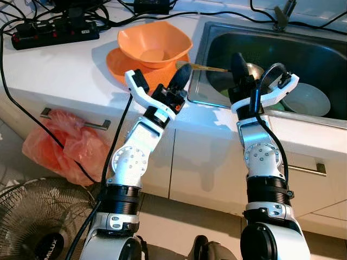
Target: Kitchen organization
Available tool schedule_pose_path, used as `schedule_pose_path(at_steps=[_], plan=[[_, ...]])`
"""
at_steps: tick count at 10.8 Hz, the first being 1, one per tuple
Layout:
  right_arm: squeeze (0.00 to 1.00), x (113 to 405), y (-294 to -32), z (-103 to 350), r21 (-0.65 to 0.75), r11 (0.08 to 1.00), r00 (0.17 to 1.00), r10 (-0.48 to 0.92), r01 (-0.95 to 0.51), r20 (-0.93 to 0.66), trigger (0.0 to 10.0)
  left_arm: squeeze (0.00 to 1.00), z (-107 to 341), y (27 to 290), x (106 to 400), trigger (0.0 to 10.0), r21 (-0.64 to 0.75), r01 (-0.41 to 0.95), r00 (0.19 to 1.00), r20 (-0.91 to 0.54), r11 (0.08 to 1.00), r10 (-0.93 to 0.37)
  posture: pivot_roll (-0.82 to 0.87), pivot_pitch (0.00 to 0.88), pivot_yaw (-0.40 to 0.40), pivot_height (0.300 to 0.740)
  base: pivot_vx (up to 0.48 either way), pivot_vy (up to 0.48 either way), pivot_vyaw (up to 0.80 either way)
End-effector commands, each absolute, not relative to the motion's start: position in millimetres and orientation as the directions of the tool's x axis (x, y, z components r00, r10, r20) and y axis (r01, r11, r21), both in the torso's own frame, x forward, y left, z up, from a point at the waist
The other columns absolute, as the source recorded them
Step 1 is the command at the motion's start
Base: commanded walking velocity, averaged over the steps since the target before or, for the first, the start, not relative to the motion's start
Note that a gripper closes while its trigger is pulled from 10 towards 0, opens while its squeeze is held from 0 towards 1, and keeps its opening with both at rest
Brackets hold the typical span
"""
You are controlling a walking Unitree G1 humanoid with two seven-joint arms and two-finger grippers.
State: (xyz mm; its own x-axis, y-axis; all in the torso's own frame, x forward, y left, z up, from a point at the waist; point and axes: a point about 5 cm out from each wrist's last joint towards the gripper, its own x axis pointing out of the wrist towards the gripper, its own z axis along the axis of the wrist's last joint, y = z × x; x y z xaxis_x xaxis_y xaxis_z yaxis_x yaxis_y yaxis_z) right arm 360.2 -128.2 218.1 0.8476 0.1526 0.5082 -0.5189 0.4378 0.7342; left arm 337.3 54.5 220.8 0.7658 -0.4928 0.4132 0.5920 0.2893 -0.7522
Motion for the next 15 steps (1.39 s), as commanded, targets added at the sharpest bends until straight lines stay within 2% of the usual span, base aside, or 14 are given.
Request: schedule_pose_path(at_steps=[1,4,6,7,10,11,12,13,14,15], plan=[[0.0,359,-128,215,0.745,0.432,0.854,0.148,-0.509,0.498,0.0,1.0,217,30,329,10.0,-0.784,0.579,0.756,0.413,0.225,-0.508,0.15,0.141,-0.01,0.74,0.0,0.0,0.0],[0.0,362,-133,219,0.759,0.424,0.861,0.119,-0.495,0.495,0.0,1.0,211,27,330,10.0,-0.763,0.578,0.759,0.372,0.29,-0.535,0.15,0.142,-0.009,0.74,0.0,0.0,0.0],[0.0,367,-140,226,0.766,0.42,0.861,0.083,-0.486,0.501,0.0,1.0,208,19,326,10.0,-0.659,0.634,0.725,0.325,0.405,-0.607,0.15,0.142,-0.009,0.74,0.0,0.0,0.0],[0.0,371,-147,231,0.77,0.427,0.862,0.05,-0.474,0.504,0.0,0.0,208,14,324,10.0,-0.566,0.675,0.702,0.297,0.473,-0.647,0.15,0.142,-0.01,0.74,0.0,0.0,0.0],[0.0,380,-162,241,0.754,0.497,0.869,-0.002,-0.429,0.495,0.0,0.0,207,9,322,10.0,-0.358,0.72,0.685,0.236,0.594,-0.689,0.16,0.143,-0.015,0.74,0.0,0.0,0.0],[0.0,382,-165,243,0.728,0.554,0.874,-0.001,-0.405,0.487,1.9,0.0,205,8,322,10.0,-0.303,0.72,0.689,0.211,0.624,-0.693,0.16,0.145,-0.015,0.74,0.0,0.0,0.0],[0.0,386,-170,243,0.707,0.609,0.885,-0.017,-0.36,0.465,10.0,0.0,201,8,321,10.0,-0.224,0.726,0.687,0.185,0.65,-0.703,0.16,0.146,-0.017,0.74,0.0,0.0,0.0],[0.0,389,-173,242,0.638,0.71,0.9,-0.012,-0.3,0.436,10.0,0.0,196,11,322,10.0,-0.127,0.707,0.708,0.14,0.696,-0.693,0.16,0.146,-0.018,0.74,0.0,0.0,0.0],[0.0,393,-175,239,0.496,0.839,0.919,0.014,-0.225,0.393,10.0,0.0,190,17,327,10.0,-0.095,0.66,0.751,0.103,0.745,-0.652,0.16,0.149,-0.019,0.74,0.0,0.0,0.0],[0.0,395,-177,234,0.38,0.911,0.938,0.022,-0.162,0.346,10.0,0.0,188,18,328,10.0,-0.074,0.662,0.749,0.1,0.746,-0.655,0.16,0.149,-0.02,0.74,0.0,0.0,0.0]])
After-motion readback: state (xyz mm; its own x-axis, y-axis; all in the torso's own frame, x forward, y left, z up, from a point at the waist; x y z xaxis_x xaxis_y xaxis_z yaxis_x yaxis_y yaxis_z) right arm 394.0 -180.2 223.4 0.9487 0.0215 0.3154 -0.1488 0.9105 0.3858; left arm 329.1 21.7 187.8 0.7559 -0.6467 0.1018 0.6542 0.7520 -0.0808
